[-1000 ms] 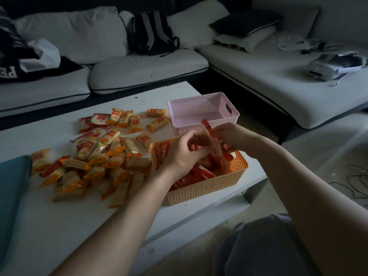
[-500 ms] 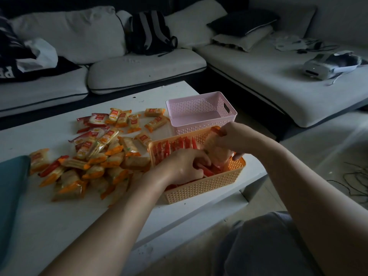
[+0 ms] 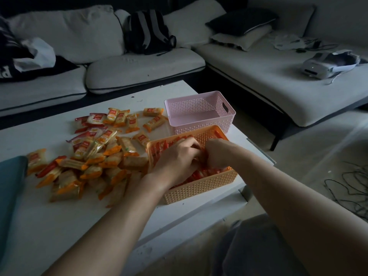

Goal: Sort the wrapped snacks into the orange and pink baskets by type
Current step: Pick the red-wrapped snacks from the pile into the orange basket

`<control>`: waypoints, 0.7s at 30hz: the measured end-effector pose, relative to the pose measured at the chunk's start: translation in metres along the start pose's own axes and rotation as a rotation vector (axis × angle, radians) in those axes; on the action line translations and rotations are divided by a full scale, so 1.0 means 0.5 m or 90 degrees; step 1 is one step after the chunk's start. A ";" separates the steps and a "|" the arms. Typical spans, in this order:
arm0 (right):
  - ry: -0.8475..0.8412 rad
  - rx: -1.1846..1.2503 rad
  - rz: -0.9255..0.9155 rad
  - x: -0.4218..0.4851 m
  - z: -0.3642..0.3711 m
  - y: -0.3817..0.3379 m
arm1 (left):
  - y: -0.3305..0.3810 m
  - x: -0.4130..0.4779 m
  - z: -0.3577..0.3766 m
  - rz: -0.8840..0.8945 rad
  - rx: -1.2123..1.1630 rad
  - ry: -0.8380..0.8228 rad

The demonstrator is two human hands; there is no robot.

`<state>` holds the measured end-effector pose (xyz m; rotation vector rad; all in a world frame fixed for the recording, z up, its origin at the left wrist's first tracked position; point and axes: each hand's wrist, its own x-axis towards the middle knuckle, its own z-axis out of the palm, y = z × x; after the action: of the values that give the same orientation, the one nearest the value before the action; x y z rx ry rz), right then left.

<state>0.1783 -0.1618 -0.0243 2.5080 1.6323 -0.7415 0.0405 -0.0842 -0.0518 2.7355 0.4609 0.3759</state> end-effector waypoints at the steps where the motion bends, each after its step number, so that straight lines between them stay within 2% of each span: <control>1: -0.022 0.052 0.009 0.001 0.000 0.003 | 0.002 -0.003 0.006 -0.012 -0.021 0.016; 4: -0.037 0.242 0.051 -0.008 -0.023 0.036 | 0.009 -0.011 0.012 -0.050 -0.118 -0.021; 6: 0.040 0.367 0.076 -0.023 -0.048 0.065 | 0.012 -0.017 0.009 -0.045 -0.110 -0.058; 7: 0.108 0.374 0.080 -0.027 -0.057 0.078 | 0.013 -0.019 0.008 -0.042 -0.089 -0.070; 9: 0.222 0.306 0.074 -0.026 -0.060 0.097 | 0.013 -0.019 0.007 -0.059 -0.075 -0.086; 10: 0.233 0.266 0.071 -0.021 -0.055 0.101 | 0.014 -0.017 0.006 -0.070 -0.077 -0.095; 13: 0.156 0.101 0.080 -0.007 -0.032 0.082 | 0.014 -0.003 0.004 -0.077 -0.079 -0.122; 16: 0.143 -0.045 0.149 0.004 -0.030 0.041 | 0.011 0.007 -0.001 -0.098 -0.093 -0.143; 19: 0.122 -0.129 0.206 0.013 -0.037 0.000 | 0.008 0.009 0.002 -0.118 -0.117 -0.139; 21: 0.108 -0.128 0.211 0.017 -0.041 -0.011 | 0.004 0.008 0.003 -0.125 -0.144 -0.134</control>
<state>0.1837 -0.1463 -0.0088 2.6505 1.2100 -0.3207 0.0450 -0.0849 -0.0515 2.4512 0.5838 0.0810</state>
